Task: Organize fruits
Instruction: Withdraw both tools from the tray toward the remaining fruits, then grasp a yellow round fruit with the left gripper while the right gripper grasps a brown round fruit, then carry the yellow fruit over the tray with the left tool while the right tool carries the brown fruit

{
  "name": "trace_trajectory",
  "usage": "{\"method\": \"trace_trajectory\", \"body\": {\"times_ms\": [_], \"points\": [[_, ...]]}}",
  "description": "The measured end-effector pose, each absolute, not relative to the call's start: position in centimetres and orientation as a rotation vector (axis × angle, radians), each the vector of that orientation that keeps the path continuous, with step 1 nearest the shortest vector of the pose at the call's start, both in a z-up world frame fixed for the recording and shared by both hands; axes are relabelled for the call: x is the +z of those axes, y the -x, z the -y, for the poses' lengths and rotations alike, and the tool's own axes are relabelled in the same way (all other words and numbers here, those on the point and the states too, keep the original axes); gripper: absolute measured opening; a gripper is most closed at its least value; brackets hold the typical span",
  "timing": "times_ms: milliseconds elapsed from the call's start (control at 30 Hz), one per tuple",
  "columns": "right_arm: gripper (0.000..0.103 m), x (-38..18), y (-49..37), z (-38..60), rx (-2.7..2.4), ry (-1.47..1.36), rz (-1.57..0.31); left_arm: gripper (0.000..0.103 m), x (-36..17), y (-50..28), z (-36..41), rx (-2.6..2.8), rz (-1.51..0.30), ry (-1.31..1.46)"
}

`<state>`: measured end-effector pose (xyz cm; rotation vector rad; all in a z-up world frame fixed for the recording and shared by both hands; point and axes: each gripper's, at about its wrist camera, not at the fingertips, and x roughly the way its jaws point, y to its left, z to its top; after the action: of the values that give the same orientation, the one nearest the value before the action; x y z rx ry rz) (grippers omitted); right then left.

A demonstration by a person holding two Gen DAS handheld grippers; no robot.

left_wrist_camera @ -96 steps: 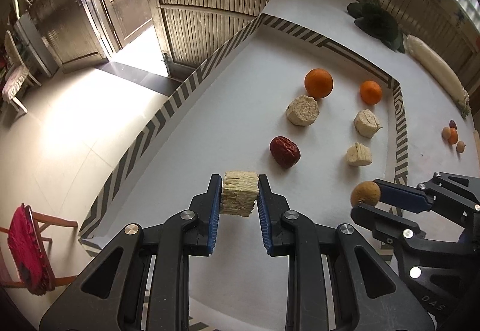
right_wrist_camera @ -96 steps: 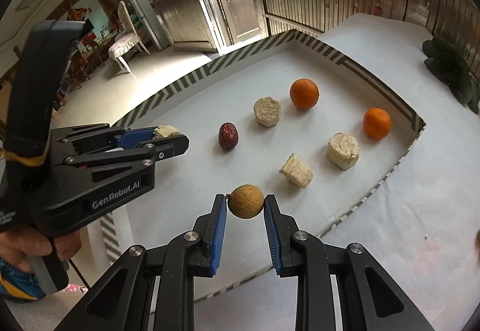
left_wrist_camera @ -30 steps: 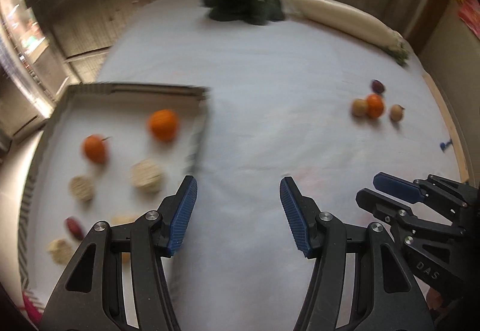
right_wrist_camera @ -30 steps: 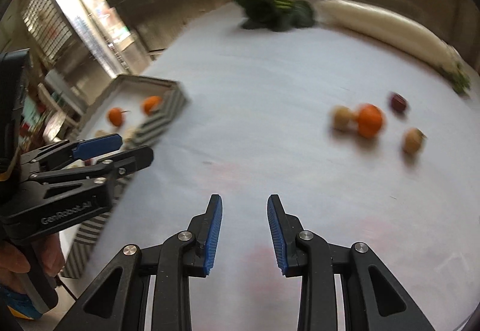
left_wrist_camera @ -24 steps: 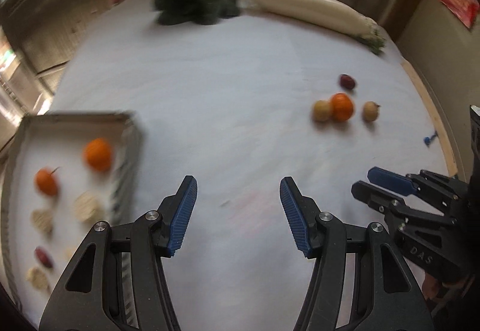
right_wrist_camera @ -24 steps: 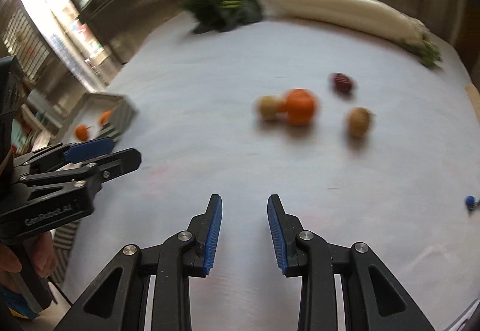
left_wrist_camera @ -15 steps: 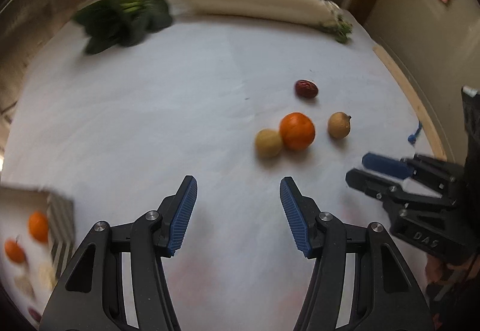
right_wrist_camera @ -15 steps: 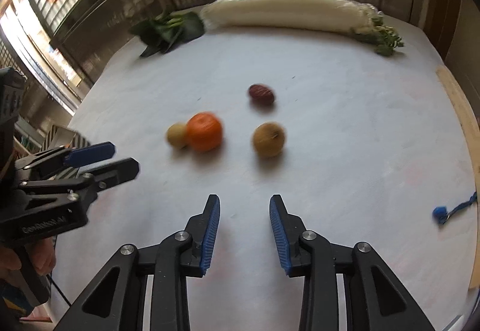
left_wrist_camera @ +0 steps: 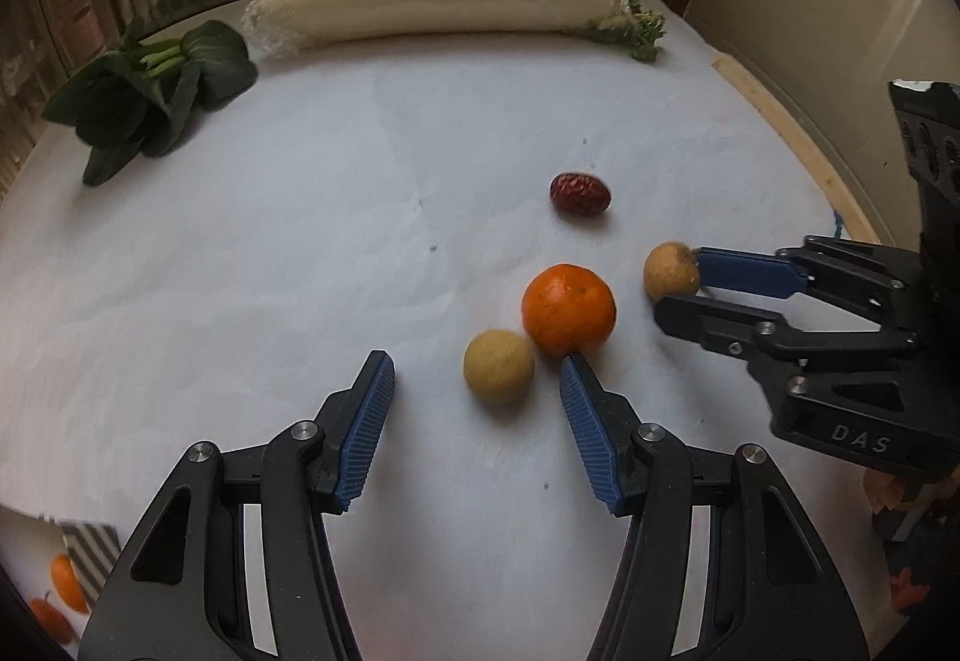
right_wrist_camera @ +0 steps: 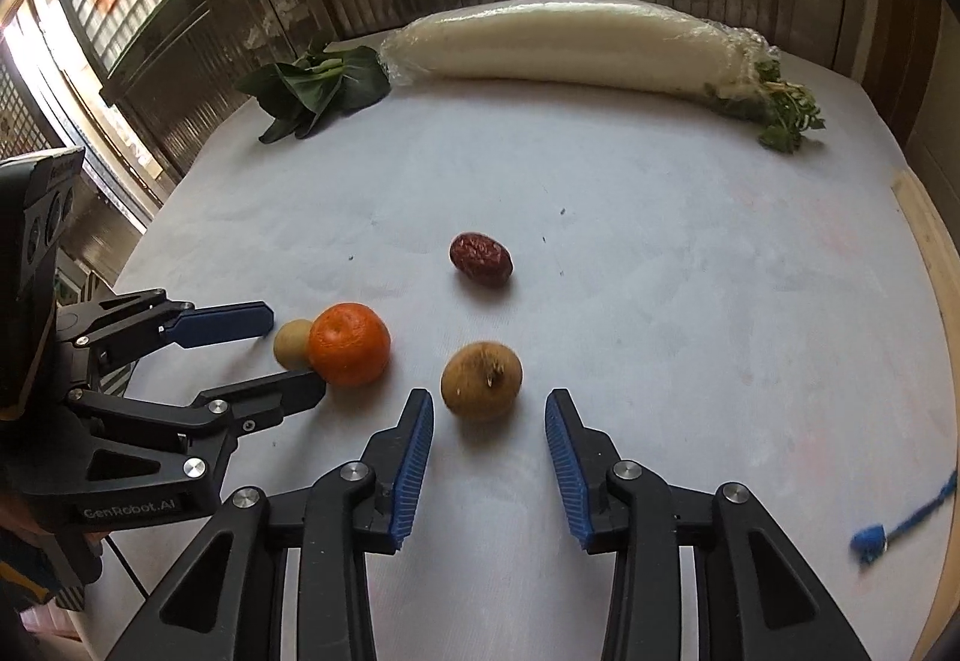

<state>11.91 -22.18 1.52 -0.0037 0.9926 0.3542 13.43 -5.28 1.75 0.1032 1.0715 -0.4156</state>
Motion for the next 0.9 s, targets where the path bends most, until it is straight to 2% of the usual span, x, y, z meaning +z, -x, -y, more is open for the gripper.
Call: {"method": "trace_trajectory", "body": {"times_ms": [33,67,100,133,167,200,467,900], "points": [[0.037,1.5,-12.2,22.0,0.361,0.004,-0.993,0.057,1.7,-13.5,5.3,-0.421,-1.071,-0.101],[0.036,1.5,-12.3,21.9,0.370,0.005,-0.993,0.052,1.7,-13.6,5.4,-0.425,-1.069,-0.099],[0.028,1.4,-12.5,21.8,0.376,0.008,-0.997,0.044,1.6,-13.5,5.4,-0.427,-1.067,-0.100],[0.027,1.5,-12.4,21.8,0.376,0.012,-0.997,0.039,1.6,-13.5,5.4,-0.420,-1.062,-0.108],[0.027,1.5,-12.4,21.7,0.379,0.013,-0.996,0.027,1.6,-13.4,5.4,-0.416,-1.060,-0.115],[0.027,1.5,-12.2,21.7,0.386,0.014,-0.999,0.023,1.6,-13.4,5.3,-0.413,-1.064,-0.111],[0.027,2.0,-10.2,20.7,0.402,-0.004,-1.002,0.023,2.7,-11.6,3.5,-0.354,-1.064,-0.054],[0.027,3.8,-5.2,14.4,0.514,0.043,-0.995,0.023,5.4,-4.4,-2.2,-0.148,-1.054,0.034]]}}
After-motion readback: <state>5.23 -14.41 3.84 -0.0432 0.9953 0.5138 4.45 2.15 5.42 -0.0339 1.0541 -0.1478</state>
